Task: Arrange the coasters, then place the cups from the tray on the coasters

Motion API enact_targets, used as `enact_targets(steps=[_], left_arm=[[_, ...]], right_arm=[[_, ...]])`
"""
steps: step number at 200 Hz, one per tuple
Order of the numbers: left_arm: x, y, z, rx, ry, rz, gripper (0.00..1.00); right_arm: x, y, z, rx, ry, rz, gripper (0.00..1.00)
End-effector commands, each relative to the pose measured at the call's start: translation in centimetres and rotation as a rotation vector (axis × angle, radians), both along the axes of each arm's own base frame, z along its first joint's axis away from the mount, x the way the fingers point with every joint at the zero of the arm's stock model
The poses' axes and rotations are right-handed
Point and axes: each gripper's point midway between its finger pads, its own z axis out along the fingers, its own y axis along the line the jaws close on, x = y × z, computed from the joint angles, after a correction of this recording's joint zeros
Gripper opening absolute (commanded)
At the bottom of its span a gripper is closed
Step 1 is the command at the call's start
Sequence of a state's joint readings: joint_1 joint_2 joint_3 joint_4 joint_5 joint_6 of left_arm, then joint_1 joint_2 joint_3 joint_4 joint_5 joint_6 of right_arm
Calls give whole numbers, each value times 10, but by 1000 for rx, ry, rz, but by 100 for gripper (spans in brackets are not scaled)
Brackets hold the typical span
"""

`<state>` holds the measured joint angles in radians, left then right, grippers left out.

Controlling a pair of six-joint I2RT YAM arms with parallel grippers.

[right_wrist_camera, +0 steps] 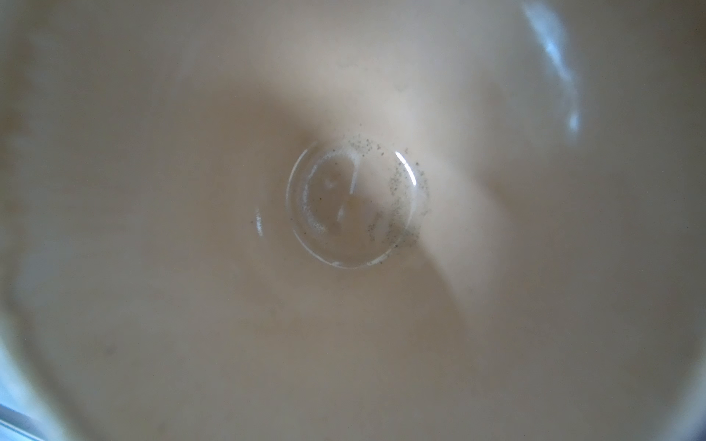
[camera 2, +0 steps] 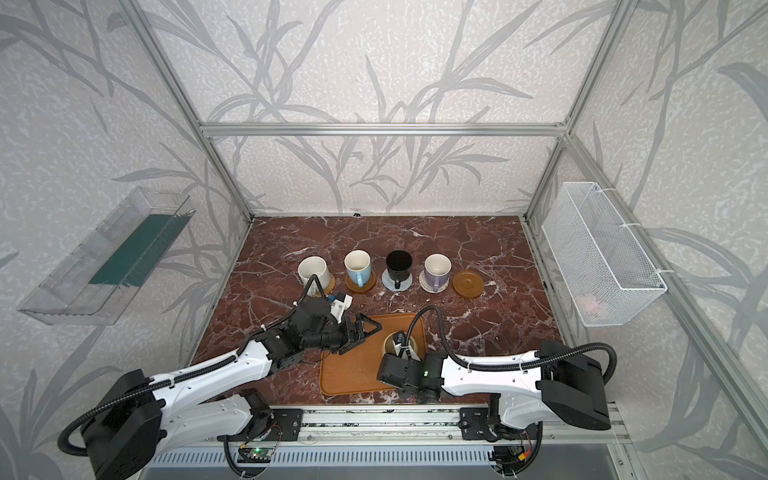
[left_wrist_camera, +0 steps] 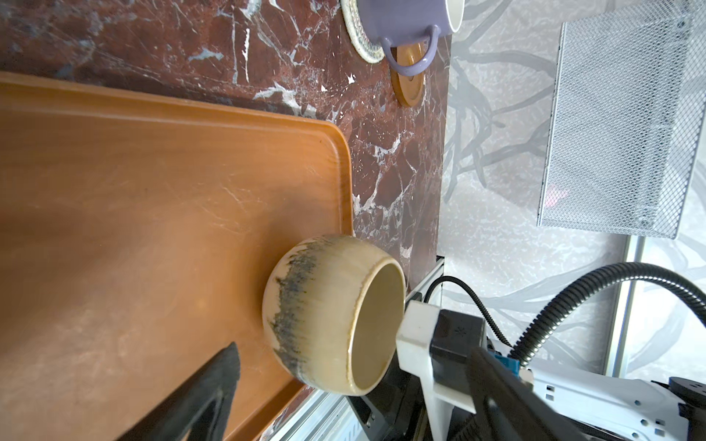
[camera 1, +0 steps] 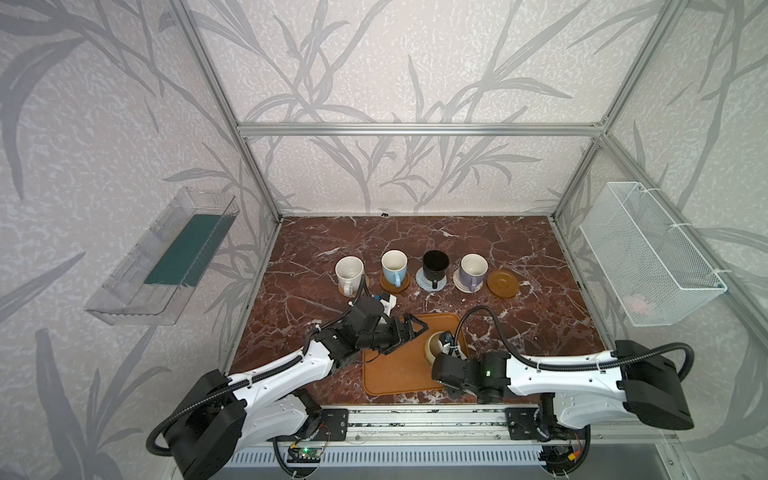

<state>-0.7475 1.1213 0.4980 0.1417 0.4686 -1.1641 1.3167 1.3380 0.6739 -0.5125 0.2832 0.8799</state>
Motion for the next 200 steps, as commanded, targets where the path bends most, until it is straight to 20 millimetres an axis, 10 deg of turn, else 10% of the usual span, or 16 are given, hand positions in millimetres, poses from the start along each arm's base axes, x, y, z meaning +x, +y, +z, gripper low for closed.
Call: enact_targets(steps=[1, 125, 200], left_arm=[[12, -12, 27, -117, -43, 33, 95], [25, 4, 59, -129, -153, 133, 95], [23, -5, 42, -115, -110, 94, 95]], right_arm=[[4, 16, 17, 83, -34, 7, 0], [32, 17, 51, 119, -122, -25, 0], [16, 8, 22, 42, -13, 2, 1]])
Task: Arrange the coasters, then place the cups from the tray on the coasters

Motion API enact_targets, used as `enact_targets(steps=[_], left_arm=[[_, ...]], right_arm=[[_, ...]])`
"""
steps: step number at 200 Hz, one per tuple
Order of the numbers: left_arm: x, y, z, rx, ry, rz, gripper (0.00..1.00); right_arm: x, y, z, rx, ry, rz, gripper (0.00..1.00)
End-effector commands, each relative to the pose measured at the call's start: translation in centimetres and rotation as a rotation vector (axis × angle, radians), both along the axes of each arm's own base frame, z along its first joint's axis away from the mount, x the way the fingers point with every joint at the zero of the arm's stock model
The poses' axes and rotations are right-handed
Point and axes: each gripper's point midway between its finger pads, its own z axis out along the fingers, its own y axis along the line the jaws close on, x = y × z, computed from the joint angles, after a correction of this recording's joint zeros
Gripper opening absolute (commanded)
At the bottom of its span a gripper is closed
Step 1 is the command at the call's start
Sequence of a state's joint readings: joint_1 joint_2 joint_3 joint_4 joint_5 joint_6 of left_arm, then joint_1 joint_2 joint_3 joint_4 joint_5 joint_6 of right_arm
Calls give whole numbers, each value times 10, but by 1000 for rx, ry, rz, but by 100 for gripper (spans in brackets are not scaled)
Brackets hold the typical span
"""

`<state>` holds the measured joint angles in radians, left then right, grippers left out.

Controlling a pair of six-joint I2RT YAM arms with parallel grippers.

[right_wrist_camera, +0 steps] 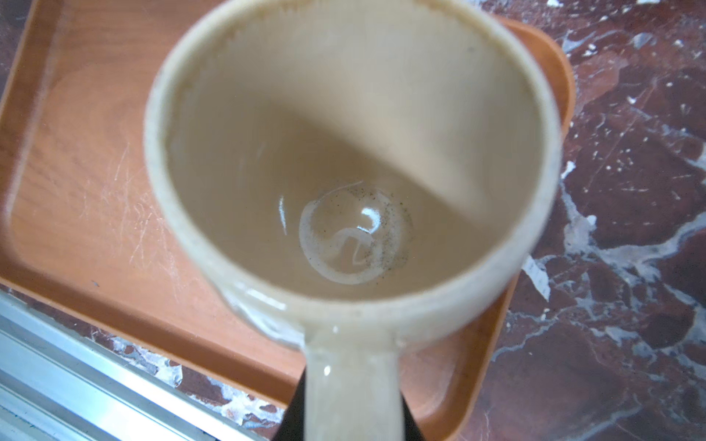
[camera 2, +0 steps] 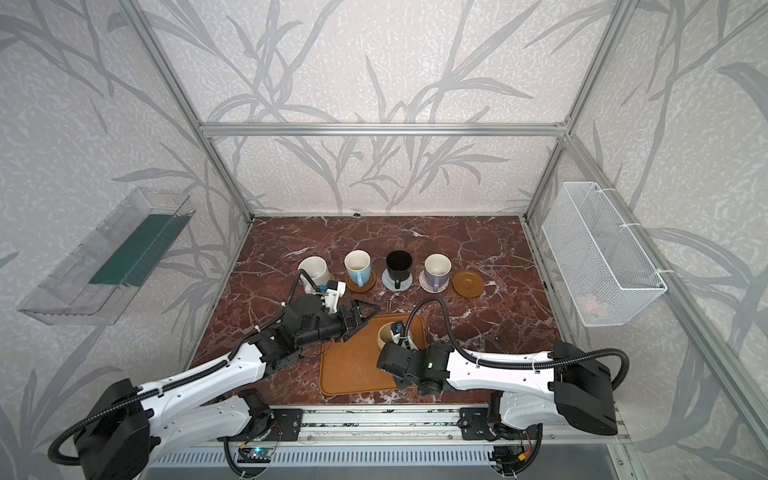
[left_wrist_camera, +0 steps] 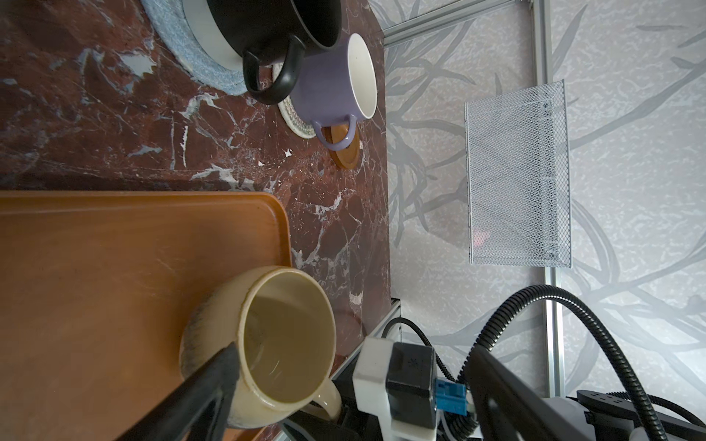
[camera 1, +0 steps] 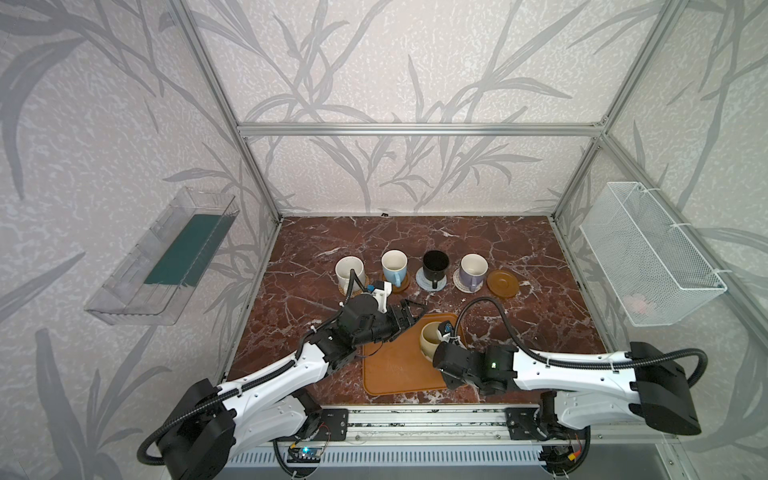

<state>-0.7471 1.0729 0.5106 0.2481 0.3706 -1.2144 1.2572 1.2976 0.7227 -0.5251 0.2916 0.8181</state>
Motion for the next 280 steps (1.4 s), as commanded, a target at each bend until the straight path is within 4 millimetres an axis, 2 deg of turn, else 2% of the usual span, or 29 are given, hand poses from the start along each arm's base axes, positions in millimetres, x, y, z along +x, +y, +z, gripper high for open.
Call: enact_targets(steps=[1, 21, 44, 80, 108, 141, 195, 232, 280], left_arm=[[0, -5, 1, -14, 0, -17, 95], [1, -7, -2, -19, 7, -21, 95], [-1, -8, -6, -14, 14, -31, 95], [-2, -4, -14, 3, 20, -19, 95], [-2, 2, -17, 53, 8, -12, 95], [-3, 5, -14, 52, -3, -4, 95], [-4, 9, -14, 57, -6, 5, 95], [-5, 14, -8, 73, -22, 12, 95], [-8, 32, 17, 107, -79, 36, 95]], right_arm=[[-4, 1, -3, -9, 31, 10, 1], [-5, -5, -12, -41, 40, 2, 9], [-1, -7, -6, -78, 13, 20, 17], [4, -4, -1, -90, -7, 45, 37], [4, -2, -1, -100, -4, 58, 41], [5, -1, -3, -114, 1, 66, 36], [6, 2, -4, -113, 6, 59, 17], [11, 2, 11, -76, -38, 49, 3], [22, -5, 35, -6, -132, 19, 0]])
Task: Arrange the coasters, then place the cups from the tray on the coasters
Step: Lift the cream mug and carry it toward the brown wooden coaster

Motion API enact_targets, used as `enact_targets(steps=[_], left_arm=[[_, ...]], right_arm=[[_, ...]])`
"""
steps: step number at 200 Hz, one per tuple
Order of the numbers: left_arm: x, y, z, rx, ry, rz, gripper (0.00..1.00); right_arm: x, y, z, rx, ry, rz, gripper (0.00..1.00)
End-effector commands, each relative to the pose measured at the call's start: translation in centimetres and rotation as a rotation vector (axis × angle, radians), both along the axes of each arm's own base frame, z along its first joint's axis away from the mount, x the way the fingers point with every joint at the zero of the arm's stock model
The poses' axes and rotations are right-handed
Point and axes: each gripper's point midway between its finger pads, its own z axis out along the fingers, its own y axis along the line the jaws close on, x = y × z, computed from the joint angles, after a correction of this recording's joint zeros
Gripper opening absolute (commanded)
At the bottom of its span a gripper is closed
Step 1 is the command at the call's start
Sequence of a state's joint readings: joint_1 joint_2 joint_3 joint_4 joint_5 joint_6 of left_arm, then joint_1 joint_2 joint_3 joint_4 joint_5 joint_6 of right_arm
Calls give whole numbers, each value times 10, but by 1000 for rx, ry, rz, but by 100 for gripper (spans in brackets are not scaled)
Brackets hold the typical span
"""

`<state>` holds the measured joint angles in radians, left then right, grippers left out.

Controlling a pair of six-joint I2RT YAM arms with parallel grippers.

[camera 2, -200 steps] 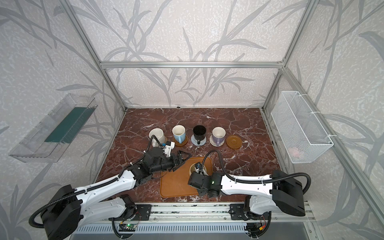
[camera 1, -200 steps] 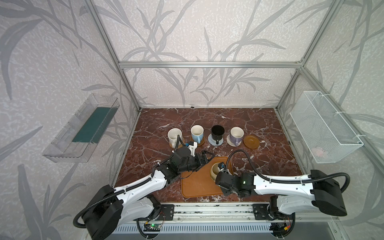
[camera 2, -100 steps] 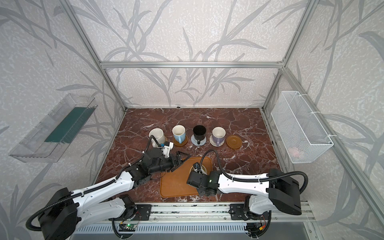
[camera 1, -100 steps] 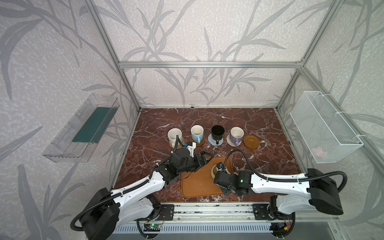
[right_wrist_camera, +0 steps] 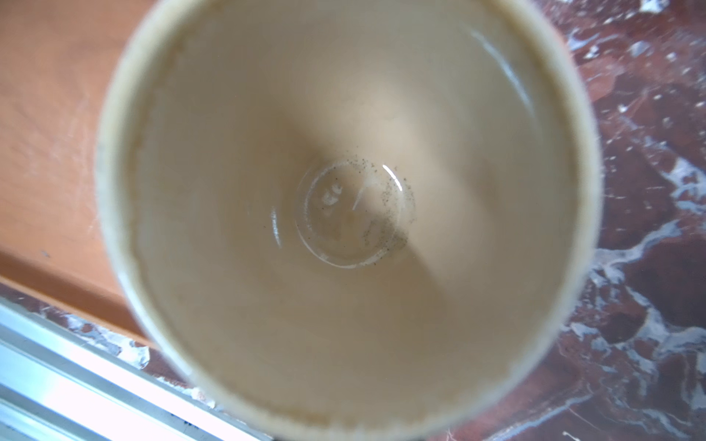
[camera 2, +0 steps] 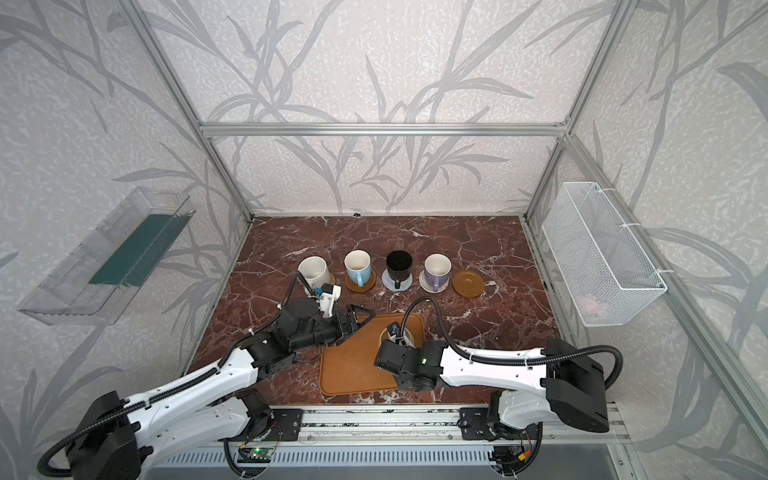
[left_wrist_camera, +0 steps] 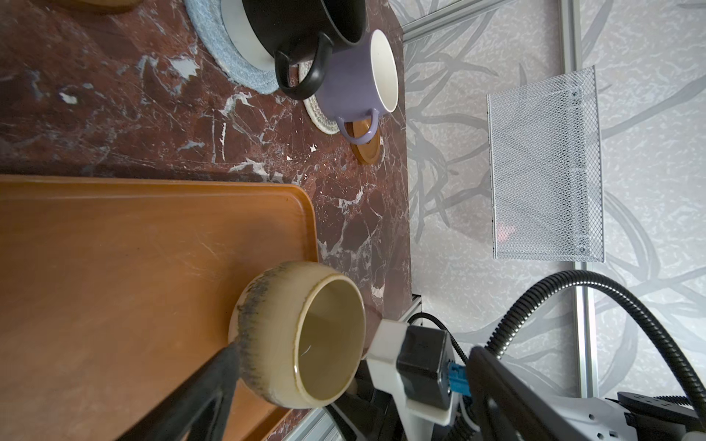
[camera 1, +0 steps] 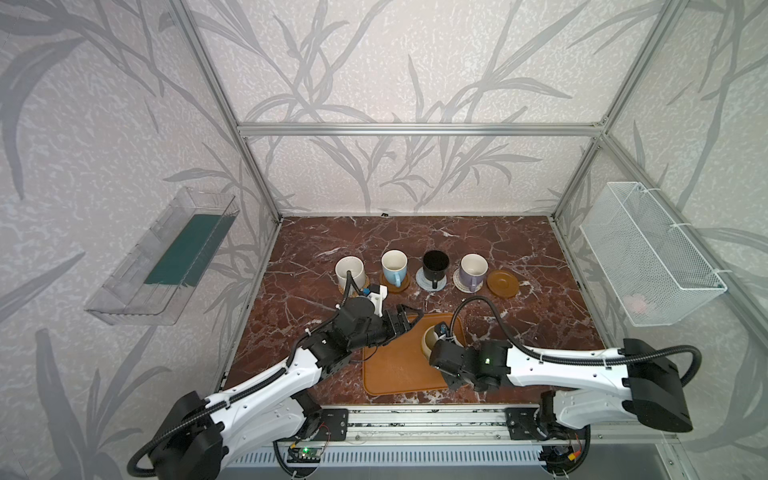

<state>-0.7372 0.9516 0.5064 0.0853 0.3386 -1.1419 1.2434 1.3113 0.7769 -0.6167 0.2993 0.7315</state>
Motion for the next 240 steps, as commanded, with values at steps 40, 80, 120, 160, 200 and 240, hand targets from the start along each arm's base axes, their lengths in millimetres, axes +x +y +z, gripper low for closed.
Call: enact_targets(steps=[40, 80, 120, 160, 200, 240], left_arm=[[3, 11, 23, 4, -51, 27, 95], [11, -6, 57, -133, -99, 8, 98], [29, -12, 82, -183, -137, 62, 99], [47, -28, 100, -166, -179, 43, 99], [62, -41, 118, -144, -217, 42, 99], [73, -46, 146, -102, -278, 41, 99]], right_arm=[[25, -4, 39, 109, -145, -54, 0], [41, -13, 58, 158, -165, -94, 0], [68, -28, 84, 202, -192, -179, 0], [92, -52, 120, 211, -235, -212, 0], [109, -78, 150, 222, -285, -253, 0], [130, -94, 166, 247, -283, -290, 0]])
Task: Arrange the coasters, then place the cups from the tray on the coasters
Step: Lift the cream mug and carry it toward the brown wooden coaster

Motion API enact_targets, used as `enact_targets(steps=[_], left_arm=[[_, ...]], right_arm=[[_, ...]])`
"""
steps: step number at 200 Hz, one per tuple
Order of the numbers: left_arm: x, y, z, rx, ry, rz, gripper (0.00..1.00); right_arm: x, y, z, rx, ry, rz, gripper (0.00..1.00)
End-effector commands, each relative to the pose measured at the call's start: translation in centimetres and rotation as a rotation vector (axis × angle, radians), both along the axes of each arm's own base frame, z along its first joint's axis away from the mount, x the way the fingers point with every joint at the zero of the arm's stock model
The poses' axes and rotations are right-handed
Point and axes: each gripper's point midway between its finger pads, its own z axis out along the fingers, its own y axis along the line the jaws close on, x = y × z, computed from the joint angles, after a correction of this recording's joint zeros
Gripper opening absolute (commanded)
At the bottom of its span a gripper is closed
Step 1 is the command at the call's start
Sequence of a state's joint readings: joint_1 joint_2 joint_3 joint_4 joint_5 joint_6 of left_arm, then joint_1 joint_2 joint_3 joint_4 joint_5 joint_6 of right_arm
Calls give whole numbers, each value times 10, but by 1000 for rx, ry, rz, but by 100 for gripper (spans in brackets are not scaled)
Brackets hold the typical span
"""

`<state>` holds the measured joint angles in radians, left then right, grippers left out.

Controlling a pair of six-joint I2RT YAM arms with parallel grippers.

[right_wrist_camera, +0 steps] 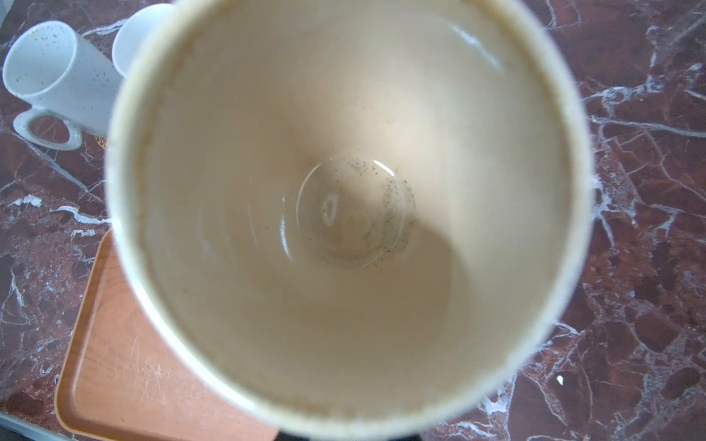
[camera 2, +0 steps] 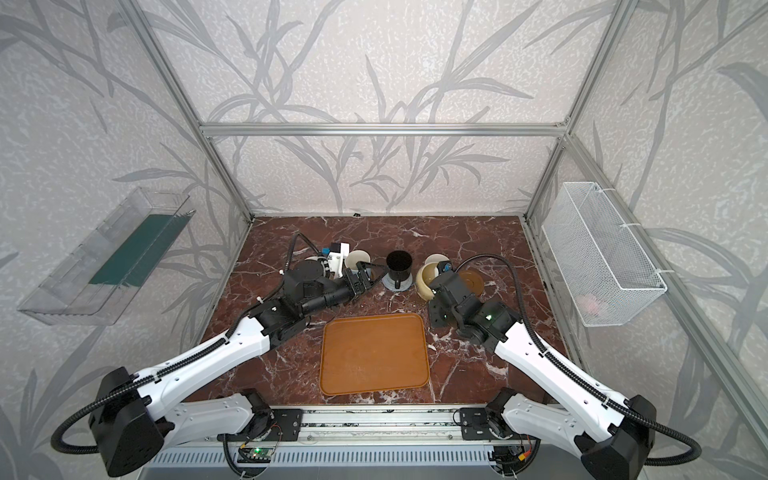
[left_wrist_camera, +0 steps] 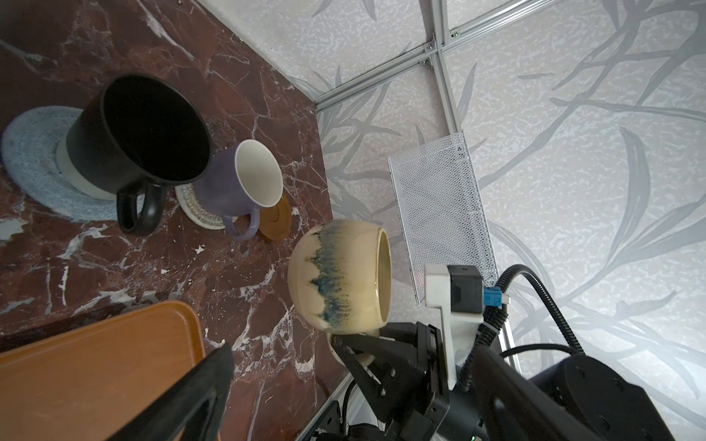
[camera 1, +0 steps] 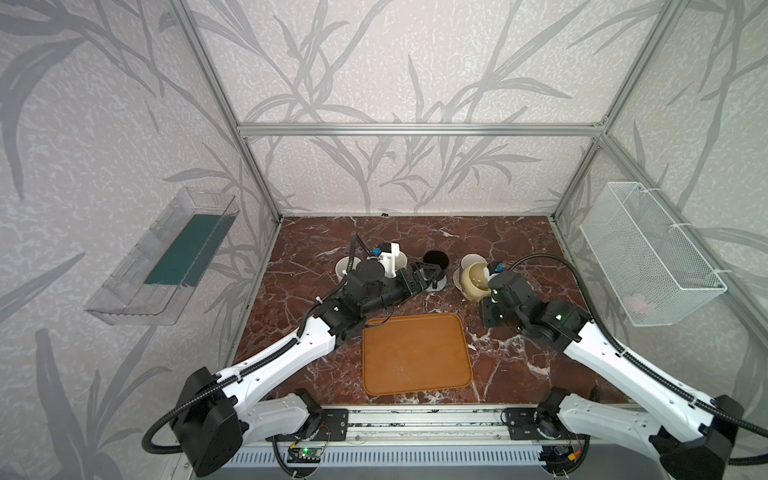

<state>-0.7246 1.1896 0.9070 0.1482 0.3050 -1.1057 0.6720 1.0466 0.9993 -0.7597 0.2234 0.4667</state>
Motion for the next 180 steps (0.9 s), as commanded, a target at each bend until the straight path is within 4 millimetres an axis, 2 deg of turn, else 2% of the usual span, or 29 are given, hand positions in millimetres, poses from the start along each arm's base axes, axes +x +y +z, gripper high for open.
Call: enact_targets(steps=[1, 39, 52, 70, 112, 180], left_arm=[[8, -1, 25, 21, -74, 15, 99], [21, -16, 43, 17, -100, 7, 99], [23, -20, 46, 51, -117, 5, 95], [26, -22, 42, 155, -134, 29, 99], [38, -47, 34, 169, -92, -26, 99], [59, -87, 15, 248, -66, -128, 99]], right_arm=[[17, -2, 35, 41, -87, 14, 0], [35, -11, 53, 87, -135, -17, 0], [39, -13, 57, 105, -132, -22, 0], [45, -15, 56, 122, -110, -33, 0], [61, -22, 49, 164, -73, -67, 0], [96, -47, 44, 175, -55, -134, 0]])
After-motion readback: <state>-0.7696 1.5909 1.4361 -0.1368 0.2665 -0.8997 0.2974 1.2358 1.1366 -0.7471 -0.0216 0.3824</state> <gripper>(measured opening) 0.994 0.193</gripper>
